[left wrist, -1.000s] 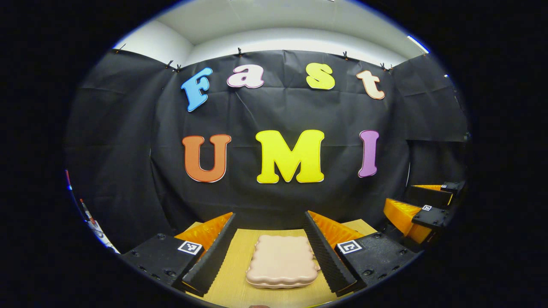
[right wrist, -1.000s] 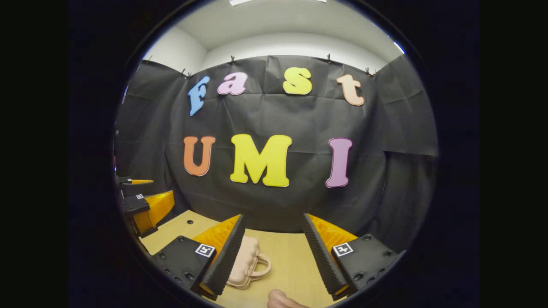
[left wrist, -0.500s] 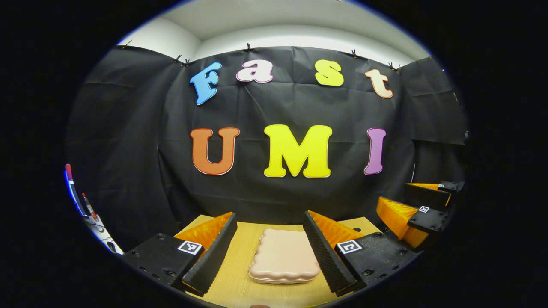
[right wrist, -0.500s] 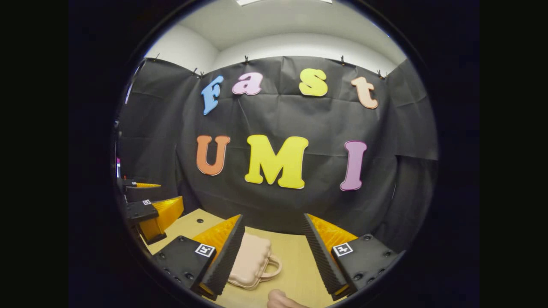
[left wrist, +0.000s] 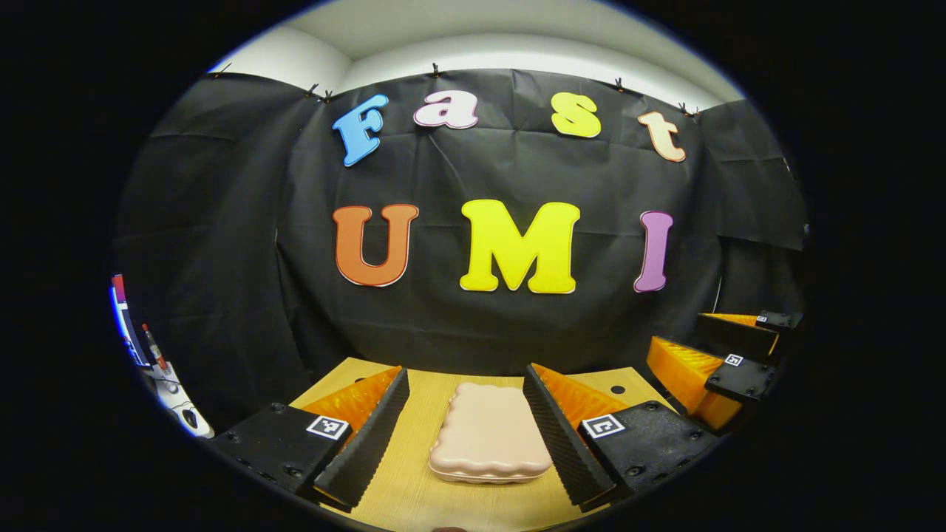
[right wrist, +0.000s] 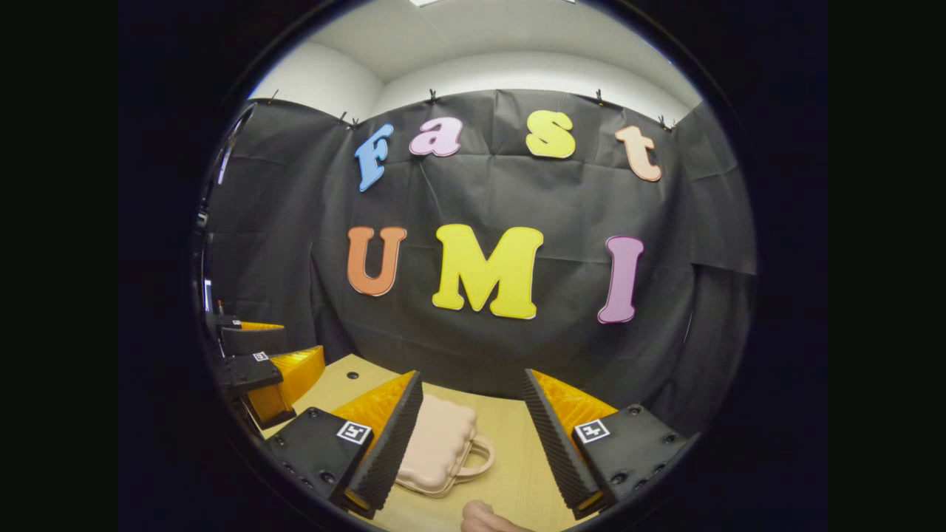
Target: First open the suitcase, pack the skin care products into it, and then close the suitcase.
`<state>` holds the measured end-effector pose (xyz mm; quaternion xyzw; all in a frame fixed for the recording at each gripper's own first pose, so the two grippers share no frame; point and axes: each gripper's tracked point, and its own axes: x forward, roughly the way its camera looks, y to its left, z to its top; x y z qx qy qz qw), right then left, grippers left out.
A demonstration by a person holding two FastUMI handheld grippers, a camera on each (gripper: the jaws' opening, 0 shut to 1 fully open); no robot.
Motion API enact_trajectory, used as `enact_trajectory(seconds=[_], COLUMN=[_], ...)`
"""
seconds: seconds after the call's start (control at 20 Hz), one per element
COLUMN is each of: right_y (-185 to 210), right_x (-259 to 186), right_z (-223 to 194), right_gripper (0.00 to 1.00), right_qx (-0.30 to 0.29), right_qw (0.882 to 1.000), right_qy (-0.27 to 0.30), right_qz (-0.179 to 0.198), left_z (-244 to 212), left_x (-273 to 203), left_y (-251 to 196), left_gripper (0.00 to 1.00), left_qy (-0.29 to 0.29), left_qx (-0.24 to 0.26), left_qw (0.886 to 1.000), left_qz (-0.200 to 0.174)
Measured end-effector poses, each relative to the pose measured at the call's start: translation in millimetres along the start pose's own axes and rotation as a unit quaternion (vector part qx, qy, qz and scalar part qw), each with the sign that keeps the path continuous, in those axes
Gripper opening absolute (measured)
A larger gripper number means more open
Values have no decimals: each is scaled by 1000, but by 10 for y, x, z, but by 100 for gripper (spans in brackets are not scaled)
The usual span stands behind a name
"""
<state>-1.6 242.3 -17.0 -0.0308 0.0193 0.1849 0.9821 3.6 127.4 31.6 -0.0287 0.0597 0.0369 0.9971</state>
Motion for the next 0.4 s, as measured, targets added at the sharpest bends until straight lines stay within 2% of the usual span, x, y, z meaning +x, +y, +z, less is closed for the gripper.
enact_trajectory(seconds=[0.4], right_y=[-27], right_x=[46], right_z=[18], right_gripper=[81], right_qx=[-2], right_qw=[1000], right_qy=[-4], right_qz=[2], left_z=[26], left_x=[49], left_y=[-32], left_gripper=[98], left_qy=[-4], left_qx=[0], left_qw=[1000], left_qz=[3])
